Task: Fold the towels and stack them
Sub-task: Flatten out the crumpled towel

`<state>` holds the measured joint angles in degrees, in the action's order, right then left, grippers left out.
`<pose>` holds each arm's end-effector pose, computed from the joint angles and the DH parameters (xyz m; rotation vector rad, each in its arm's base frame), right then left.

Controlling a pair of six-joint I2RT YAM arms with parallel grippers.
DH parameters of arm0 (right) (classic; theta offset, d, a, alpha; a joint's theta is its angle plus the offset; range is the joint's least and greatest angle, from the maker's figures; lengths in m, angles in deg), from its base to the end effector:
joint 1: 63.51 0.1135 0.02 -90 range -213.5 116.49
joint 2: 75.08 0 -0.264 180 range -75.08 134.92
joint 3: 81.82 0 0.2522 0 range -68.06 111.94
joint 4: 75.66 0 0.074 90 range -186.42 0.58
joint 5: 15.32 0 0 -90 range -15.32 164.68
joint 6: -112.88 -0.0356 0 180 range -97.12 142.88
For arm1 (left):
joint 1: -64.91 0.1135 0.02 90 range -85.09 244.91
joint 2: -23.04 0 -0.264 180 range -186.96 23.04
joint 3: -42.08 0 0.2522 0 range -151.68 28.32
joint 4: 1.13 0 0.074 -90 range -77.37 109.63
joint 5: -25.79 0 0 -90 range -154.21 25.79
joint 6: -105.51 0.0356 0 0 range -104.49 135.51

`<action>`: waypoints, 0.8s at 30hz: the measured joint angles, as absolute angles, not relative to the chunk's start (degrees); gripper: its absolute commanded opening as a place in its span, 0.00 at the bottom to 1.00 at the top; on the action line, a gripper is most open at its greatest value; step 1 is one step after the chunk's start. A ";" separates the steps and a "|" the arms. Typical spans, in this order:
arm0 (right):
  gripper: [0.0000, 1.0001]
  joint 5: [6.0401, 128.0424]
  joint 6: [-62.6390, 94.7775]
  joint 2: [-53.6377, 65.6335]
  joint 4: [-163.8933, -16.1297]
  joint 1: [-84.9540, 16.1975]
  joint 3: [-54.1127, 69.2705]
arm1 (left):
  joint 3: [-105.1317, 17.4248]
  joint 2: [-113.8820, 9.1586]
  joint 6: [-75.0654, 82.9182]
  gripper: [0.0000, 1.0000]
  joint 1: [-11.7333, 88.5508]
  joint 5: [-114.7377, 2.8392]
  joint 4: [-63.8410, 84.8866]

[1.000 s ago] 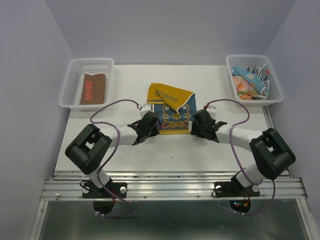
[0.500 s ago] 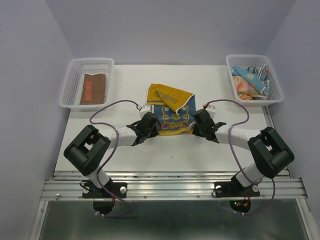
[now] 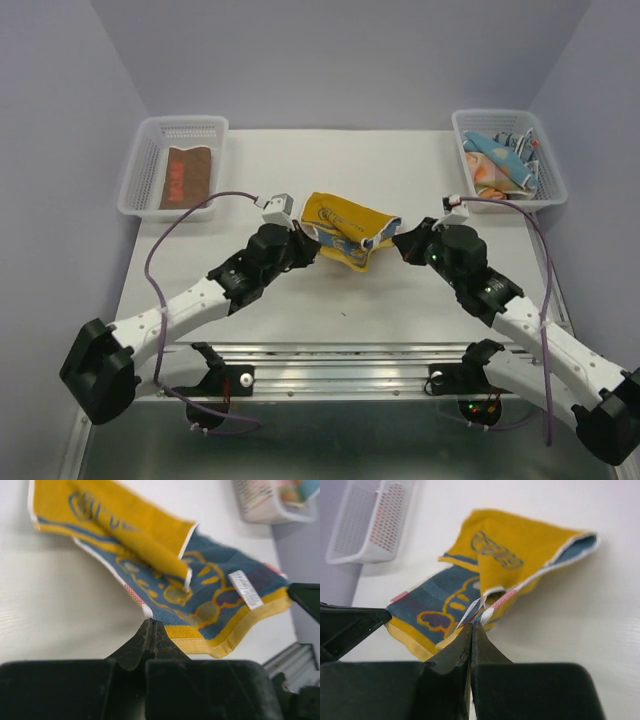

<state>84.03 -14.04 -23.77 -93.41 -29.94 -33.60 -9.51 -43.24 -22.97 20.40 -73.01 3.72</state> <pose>0.1772 0.1106 0.2671 0.1698 1.9798 0.6567 0.1897 -0.1788 0.2547 -0.0033 1.9967 -0.8180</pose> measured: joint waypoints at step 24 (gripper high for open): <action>0.01 57.78 -11.53 -44.76 -95.37 -29.68 -2.78 | -30.53 -14.19 -24.92 0.00 18.89 -44.24 5.03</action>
